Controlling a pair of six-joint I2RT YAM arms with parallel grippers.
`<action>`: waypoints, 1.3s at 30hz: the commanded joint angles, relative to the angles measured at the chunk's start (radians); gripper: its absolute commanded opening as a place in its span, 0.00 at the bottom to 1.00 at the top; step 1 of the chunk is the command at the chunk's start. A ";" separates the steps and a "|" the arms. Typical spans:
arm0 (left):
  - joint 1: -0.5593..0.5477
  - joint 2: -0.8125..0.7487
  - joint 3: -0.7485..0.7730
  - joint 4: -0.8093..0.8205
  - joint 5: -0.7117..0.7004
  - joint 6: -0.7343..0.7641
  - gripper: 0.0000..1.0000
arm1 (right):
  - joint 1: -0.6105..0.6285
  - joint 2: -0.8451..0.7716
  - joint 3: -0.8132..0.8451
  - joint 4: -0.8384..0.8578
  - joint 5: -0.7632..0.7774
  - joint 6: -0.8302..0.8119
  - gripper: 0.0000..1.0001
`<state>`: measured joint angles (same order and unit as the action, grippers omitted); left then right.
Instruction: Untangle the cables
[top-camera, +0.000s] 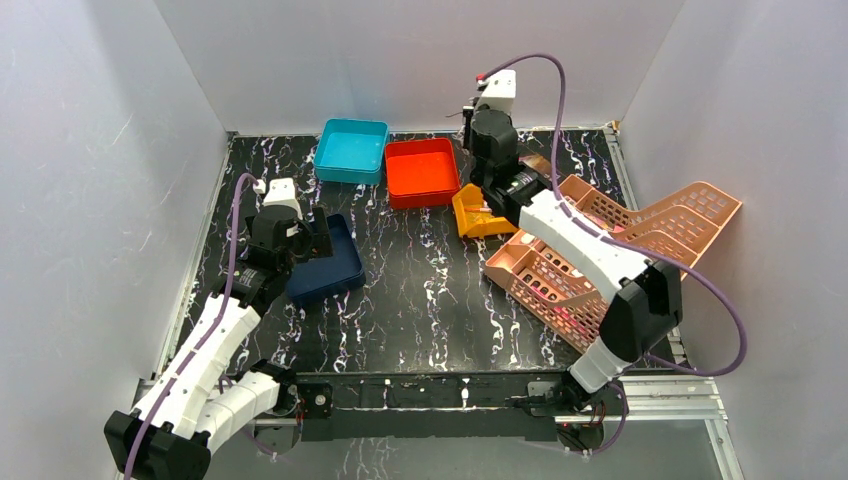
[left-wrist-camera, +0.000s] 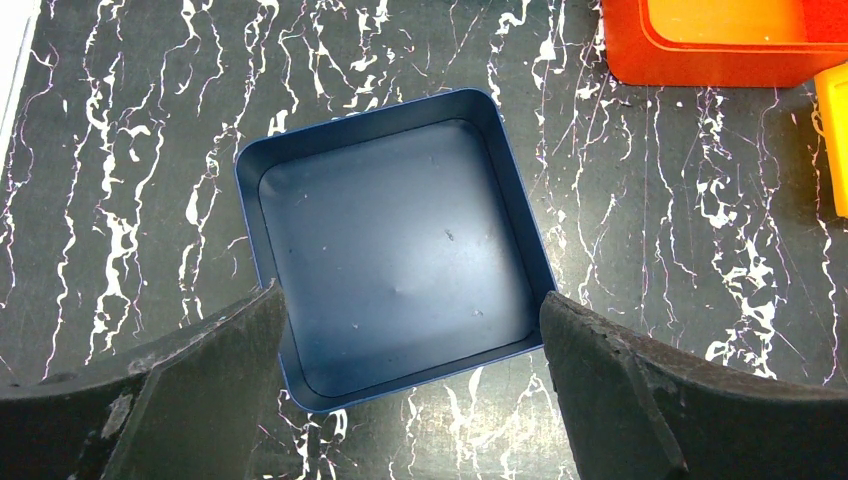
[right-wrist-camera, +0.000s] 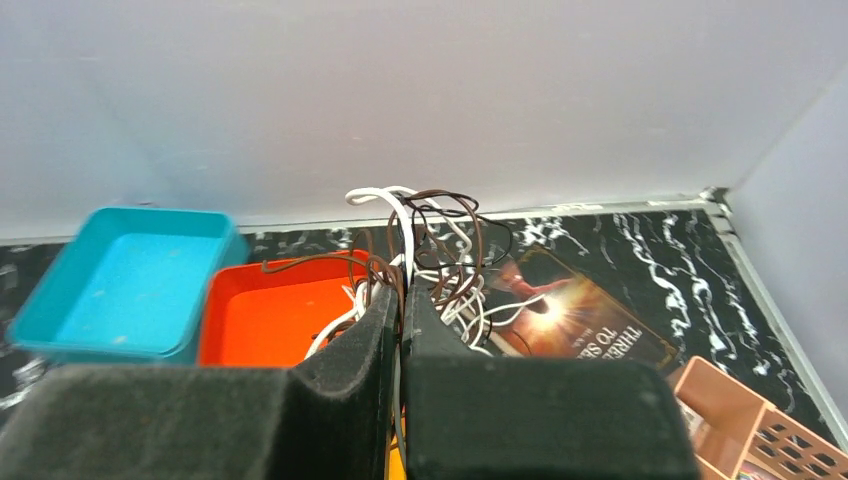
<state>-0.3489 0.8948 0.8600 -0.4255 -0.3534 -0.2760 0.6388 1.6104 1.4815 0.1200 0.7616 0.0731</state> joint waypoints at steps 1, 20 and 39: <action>0.005 -0.010 0.001 0.007 0.001 0.009 0.98 | 0.073 -0.101 0.074 -0.035 -0.059 -0.023 0.00; 0.005 0.001 -0.001 0.006 -0.007 0.014 0.98 | 0.212 -0.211 -0.383 -0.292 -0.788 0.269 0.24; 0.005 0.014 -0.007 0.059 0.308 -0.097 0.98 | 0.214 -0.281 -0.445 -0.461 -0.676 0.250 0.75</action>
<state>-0.3489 0.8955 0.8497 -0.3706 -0.1799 -0.3054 0.8482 1.3754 1.0313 -0.3214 0.0959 0.3428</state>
